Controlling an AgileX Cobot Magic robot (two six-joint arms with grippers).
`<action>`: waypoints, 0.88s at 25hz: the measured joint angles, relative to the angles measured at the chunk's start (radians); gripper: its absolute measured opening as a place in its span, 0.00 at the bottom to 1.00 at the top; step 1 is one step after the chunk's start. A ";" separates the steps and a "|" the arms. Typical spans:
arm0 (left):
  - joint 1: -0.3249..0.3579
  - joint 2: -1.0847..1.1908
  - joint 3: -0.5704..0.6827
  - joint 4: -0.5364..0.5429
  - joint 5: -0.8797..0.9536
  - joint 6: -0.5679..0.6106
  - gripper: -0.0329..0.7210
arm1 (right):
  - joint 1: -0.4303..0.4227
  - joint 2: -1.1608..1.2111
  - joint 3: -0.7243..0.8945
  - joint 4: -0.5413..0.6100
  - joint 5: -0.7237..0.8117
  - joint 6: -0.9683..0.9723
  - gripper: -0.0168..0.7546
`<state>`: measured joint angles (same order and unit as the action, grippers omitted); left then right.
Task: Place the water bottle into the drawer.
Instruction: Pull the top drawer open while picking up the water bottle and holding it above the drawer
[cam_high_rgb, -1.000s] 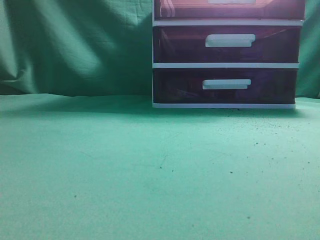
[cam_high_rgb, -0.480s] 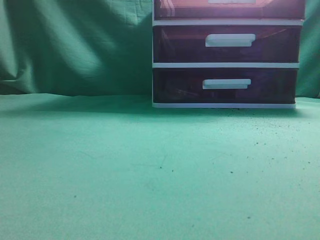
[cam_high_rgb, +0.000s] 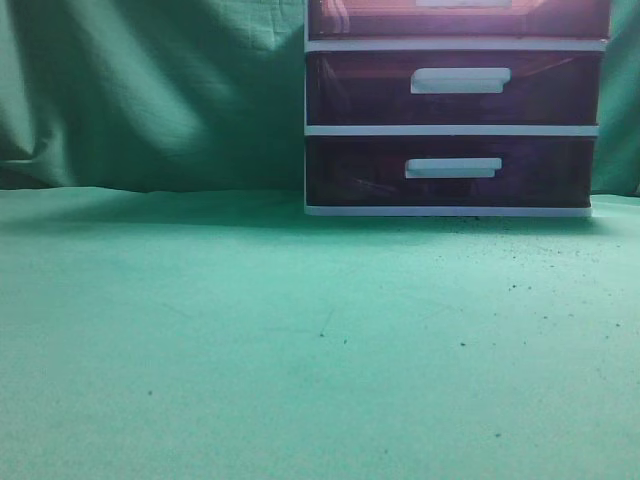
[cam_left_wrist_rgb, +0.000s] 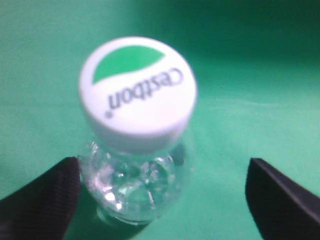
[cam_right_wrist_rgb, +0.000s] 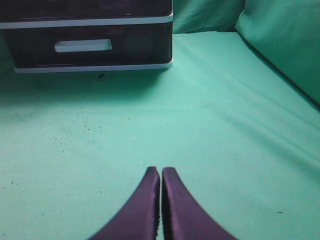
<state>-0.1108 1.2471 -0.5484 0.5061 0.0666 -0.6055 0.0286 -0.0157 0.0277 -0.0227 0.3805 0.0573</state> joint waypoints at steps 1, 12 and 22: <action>0.005 0.014 0.000 0.000 -0.020 0.000 0.86 | 0.000 0.000 0.000 0.000 0.000 0.000 0.02; 0.066 0.129 -0.007 0.001 -0.213 0.000 0.61 | 0.000 0.000 0.000 0.000 0.000 0.000 0.02; 0.061 0.096 -0.007 0.124 -0.229 -0.002 0.38 | 0.000 0.000 0.000 0.000 0.000 0.000 0.02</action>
<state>-0.0500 1.3427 -0.5554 0.6301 -0.1628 -0.6074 0.0286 -0.0157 0.0277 -0.0227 0.3805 0.0573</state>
